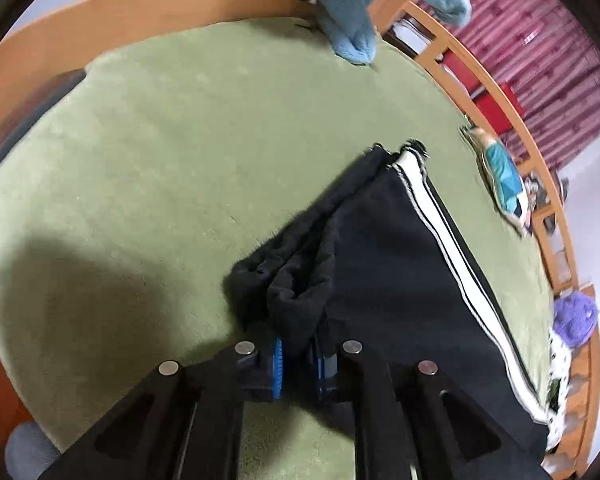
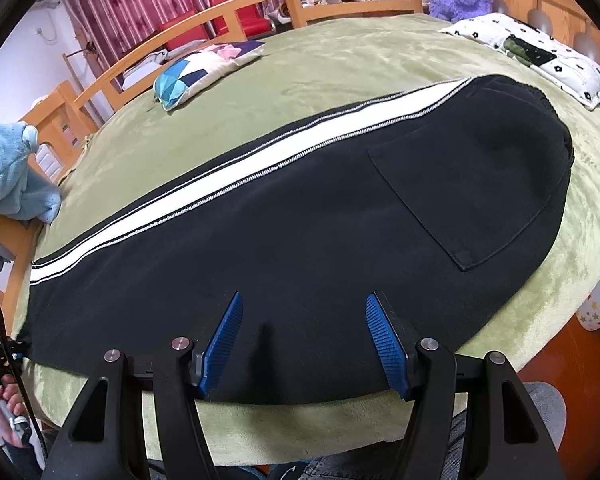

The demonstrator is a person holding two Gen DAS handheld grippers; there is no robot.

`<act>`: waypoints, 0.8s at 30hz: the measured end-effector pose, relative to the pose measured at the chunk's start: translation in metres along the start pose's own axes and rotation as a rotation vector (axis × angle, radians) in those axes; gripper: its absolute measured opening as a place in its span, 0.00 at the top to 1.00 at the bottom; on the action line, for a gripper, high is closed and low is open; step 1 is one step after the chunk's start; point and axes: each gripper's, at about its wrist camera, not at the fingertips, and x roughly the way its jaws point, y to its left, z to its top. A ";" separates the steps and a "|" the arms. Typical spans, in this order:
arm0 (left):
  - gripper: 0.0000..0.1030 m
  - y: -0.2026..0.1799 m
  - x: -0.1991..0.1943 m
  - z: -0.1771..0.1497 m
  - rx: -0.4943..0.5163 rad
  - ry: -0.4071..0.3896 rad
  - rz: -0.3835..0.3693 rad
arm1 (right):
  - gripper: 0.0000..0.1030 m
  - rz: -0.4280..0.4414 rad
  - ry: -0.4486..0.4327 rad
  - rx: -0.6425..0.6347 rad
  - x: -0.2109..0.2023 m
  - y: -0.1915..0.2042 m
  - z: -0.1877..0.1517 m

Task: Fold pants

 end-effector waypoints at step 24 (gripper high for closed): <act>0.32 -0.165 -0.040 -0.084 0.378 -0.085 0.096 | 0.16 0.146 -0.200 0.584 0.012 -0.291 0.096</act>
